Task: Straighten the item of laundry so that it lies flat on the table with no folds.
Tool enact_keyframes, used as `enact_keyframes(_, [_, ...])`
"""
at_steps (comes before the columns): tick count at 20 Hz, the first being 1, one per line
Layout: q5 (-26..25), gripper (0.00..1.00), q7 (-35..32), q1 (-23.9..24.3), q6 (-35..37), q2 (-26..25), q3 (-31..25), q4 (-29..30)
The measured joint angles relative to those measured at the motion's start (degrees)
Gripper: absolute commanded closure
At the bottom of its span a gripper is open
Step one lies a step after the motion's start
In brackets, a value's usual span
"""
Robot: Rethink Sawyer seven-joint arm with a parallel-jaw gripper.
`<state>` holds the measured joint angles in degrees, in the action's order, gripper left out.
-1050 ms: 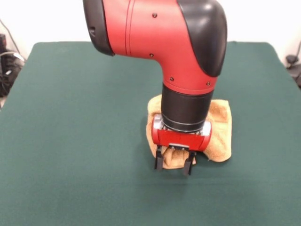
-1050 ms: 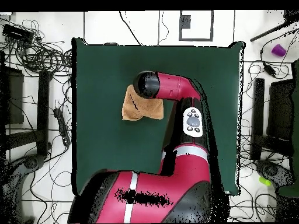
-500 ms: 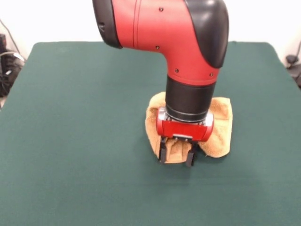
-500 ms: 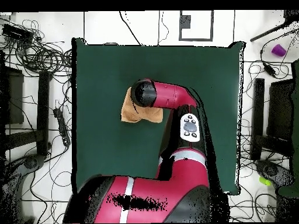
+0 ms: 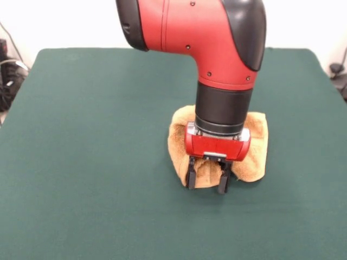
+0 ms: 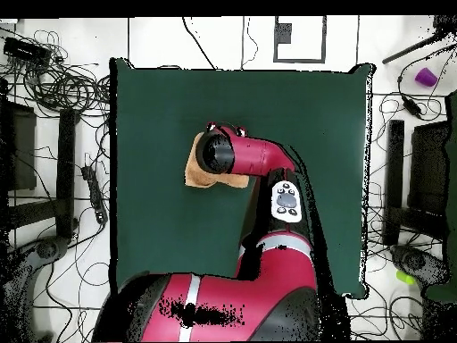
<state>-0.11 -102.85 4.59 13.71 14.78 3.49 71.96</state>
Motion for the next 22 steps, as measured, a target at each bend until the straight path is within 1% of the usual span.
enact_keyframes(5, [0.0,0.0,0.0,-0.01,-1.57,0.12,0.0,0.99])
enact_keyframes(22, [0.0,0.0,0.0,0.04,-1.57,0.17,0.0,1.16])
